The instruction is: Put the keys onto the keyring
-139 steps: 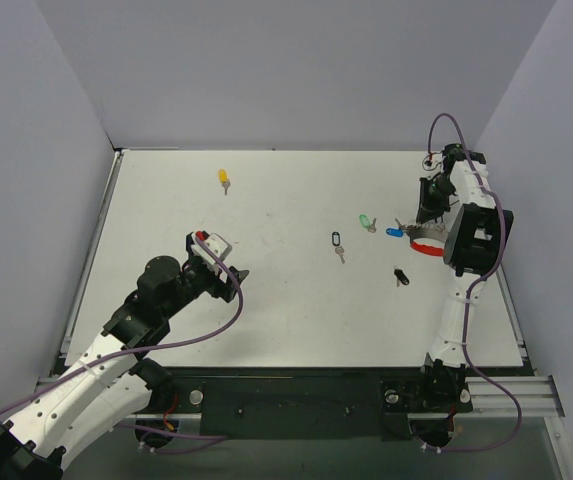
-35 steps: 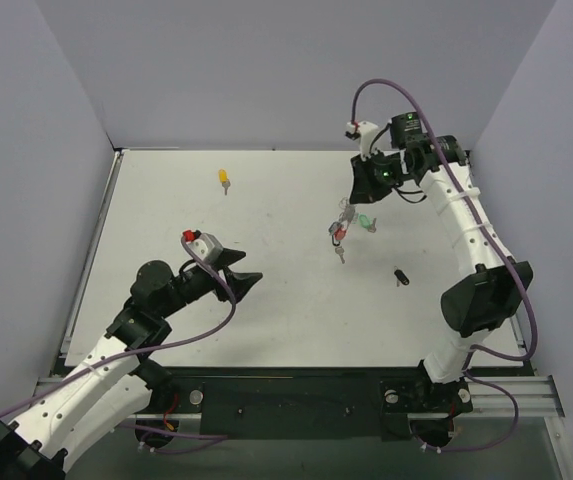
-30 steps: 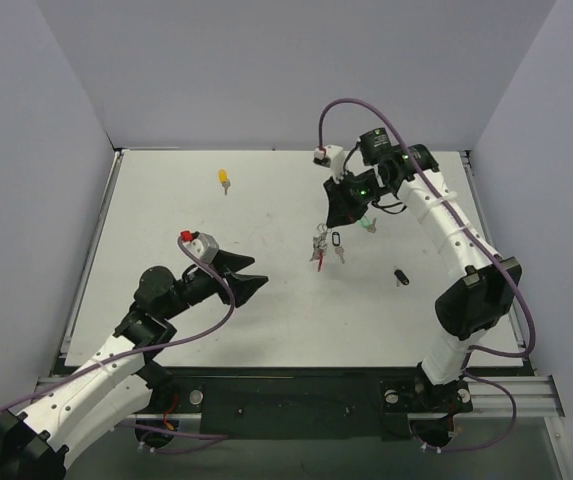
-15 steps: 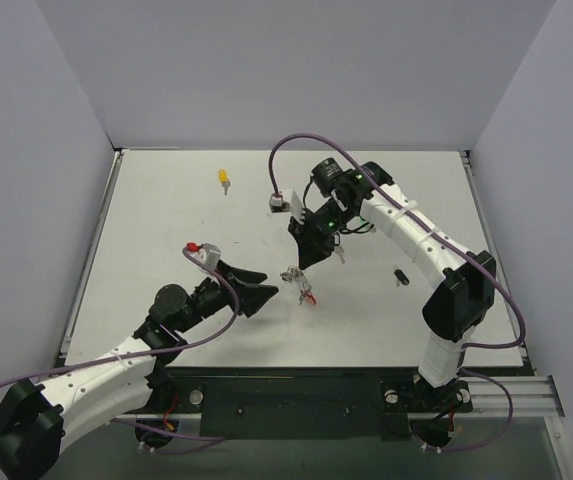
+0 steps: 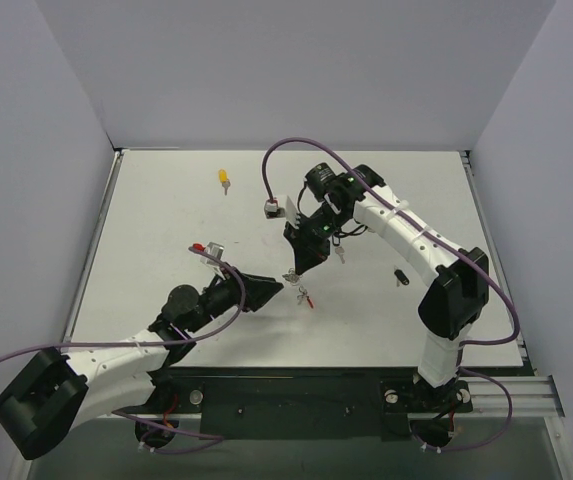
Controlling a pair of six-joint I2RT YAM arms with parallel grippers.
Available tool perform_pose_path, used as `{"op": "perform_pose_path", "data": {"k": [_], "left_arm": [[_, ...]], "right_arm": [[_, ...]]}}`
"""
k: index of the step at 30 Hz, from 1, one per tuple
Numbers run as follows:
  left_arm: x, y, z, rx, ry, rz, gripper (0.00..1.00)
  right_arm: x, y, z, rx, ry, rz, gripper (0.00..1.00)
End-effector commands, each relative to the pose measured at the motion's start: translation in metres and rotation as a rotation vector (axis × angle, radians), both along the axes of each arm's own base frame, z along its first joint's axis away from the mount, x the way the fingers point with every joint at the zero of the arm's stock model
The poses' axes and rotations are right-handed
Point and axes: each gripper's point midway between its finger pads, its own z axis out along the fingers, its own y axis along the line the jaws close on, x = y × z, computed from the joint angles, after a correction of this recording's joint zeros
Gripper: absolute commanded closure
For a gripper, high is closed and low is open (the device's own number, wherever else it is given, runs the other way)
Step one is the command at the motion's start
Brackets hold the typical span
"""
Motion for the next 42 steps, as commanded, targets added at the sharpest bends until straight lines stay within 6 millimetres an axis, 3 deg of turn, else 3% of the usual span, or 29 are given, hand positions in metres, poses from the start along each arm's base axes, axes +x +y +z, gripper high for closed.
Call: {"op": "perform_pose_path", "data": {"k": [1,10,21,27,42], "left_arm": [[-0.002,-0.005,0.033,-0.156,0.039,-0.017,0.42],[-0.01,-0.019,0.029,-0.184,0.153,-0.095,0.54],[-0.013,-0.035,0.037,-0.256,0.201,-0.145,0.57],[-0.009,-0.042,0.025,-0.246,0.273,-0.143,0.58],[-0.002,-0.033,0.007,-0.178,0.332,-0.056,0.53]], "right_arm": [[-0.013,0.002,0.0,0.016,0.061,0.031,1.0],[-0.013,0.002,-0.003,0.013,0.072,0.031,1.0],[-0.014,0.002,-0.004,0.013,0.076,0.03,1.0],[-0.014,0.002,-0.003,0.017,0.076,0.029,1.0],[-0.013,0.001,-0.001,0.026,0.079,0.024,1.0]]}}
